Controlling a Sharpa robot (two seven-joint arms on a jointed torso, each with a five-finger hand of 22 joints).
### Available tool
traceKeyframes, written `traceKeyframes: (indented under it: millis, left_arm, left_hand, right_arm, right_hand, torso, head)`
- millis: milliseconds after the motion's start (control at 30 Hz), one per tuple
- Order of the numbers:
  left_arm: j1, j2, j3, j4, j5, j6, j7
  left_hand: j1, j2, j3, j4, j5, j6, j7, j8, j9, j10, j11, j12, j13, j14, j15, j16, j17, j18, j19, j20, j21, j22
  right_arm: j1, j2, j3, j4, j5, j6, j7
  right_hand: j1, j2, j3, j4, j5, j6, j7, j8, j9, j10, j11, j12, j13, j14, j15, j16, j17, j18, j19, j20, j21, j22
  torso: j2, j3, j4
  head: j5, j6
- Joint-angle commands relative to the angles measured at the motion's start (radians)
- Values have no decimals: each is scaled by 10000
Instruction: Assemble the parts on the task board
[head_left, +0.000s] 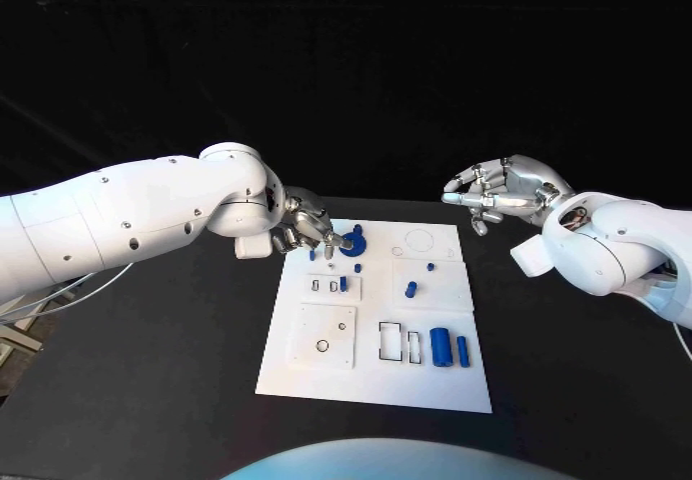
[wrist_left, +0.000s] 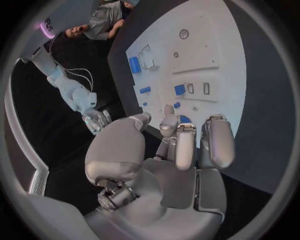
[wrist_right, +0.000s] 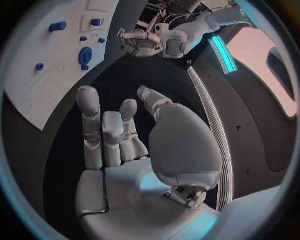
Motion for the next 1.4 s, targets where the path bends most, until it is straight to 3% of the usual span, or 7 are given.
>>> traceKeyframes:
  millis: [33, 133, 400, 733, 867, 1000, 1400]
  left_arm:
    - [31, 192, -60, -47, -340, 483, -679]
    - [40, 382, -142, -119, -303, 549, -805]
    - [45, 750, -331, -378, -241, 802, -958]
    - [39, 1010, -436, -673, -226, 842, -1004]
    - [35, 1054, -601, -740, -225, 867, -1015]
    - [22, 1084, -682, -832, -225, 845, -1019]
    - [-94, 1223, -756, -1130, -189, 594, -985]
  left_hand:
    - [-125, 20, -123, 6, 1, -72, -23, 30, 51, 50, -6, 48, 61, 738, -64, -25, 1590, -183, 32, -23, 66, 68]
    - [-212, 65, -242, 3, 1, -199, -2, -38, 62, 7, 7, 39, 45, 739, -58, -29, 1591, -187, 27, -24, 89, 98]
    - [-309, 107, -367, 6, 0, -299, 31, -130, 54, -70, 36, -6, -16, 738, -36, -35, 1589, -190, 21, -16, 109, 131]
    - [-317, 162, -384, -4, 6, -305, 37, -144, 58, -124, 43, -47, -76, 739, -28, -35, 1592, -193, 21, -12, 120, 149]
    - [-301, 182, -381, -12, 7, -306, 39, -147, 60, -151, 45, -69, -109, 739, -25, -35, 1592, -193, 19, -10, 120, 149]
    - [-287, 187, -381, -18, 6, -310, 41, -151, 61, -182, 47, -97, -151, 738, -24, -37, 1590, -193, 17, -9, 121, 150]
    - [-33, 210, -393, -37, 8, -413, 89, -257, 57, -323, 86, -204, -284, 739, 7, -41, 1592, -195, 2, 14, 140, 179]
  right_arm:
    - [-2, 2, -5, -39, -485, -528, -265]
    - [-4, 5, -8, -42, -685, -643, -369]
    - [-5, 22, -12, 7, -925, -778, -519]
    - [-14, 67, -14, 10, -1024, -833, -627]
    - [-19, 79, -14, 15, -1035, -845, -654]
    - [-22, 87, -14, 28, -1057, -866, -664]
    - [-26, 113, -14, 50, -1105, -936, -718]
  right_hand:
    - [-99, -33, 1, 147, 30, -163, 6, 199, 96, 47, 41, 688, 803, 119, 5, 518, 432, -138, -55, 47, 550, 544]
    - [-71, -52, 16, 240, 28, -270, 19, 301, 120, 239, 55, 1253, 1467, 281, 10, 983, 834, -190, -16, 64, 1043, 1018]
    - [-40, -79, 31, 293, 31, -438, 70, 275, 91, 129, 95, 1264, 1501, 217, 45, 1008, 801, -167, -153, 89, 1047, 1039]
    - [-29, -80, 40, 313, 32, -486, 90, 268, 81, 39, 114, 1193, 1431, 161, 63, 968, 740, -150, -234, 104, 988, 994]
    - [-24, -70, 50, 330, 33, -518, 103, 263, 75, -8, 126, 1161, 1404, 131, 74, 954, 715, -141, -283, 114, 957, 971]
    - [-18, -66, 55, 335, 34, -534, 108, 259, 71, -20, 131, 1155, 1401, 124, 78, 956, 713, -139, -296, 118, 957, 974]
    - [37, -41, 96, 334, 39, -588, 125, 247, 59, -64, 144, 1130, 1382, 98, 91, 959, 700, -131, -345, 133, 953, 979]
  torso:
    - [10, 2, -27]
    - [18, 1, -35]
    - [34, -1, -38]
    - [57, 0, -44]
    - [58, -5, -45]
    - [89, -7, -56]
    - [119, -5, -97]
  head:
    - [21, -55]
    - [11, -101]
    - [-3, -172]
    - [38, -260]
    - [41, -274]
    - [62, -288]
    - [55, -325]
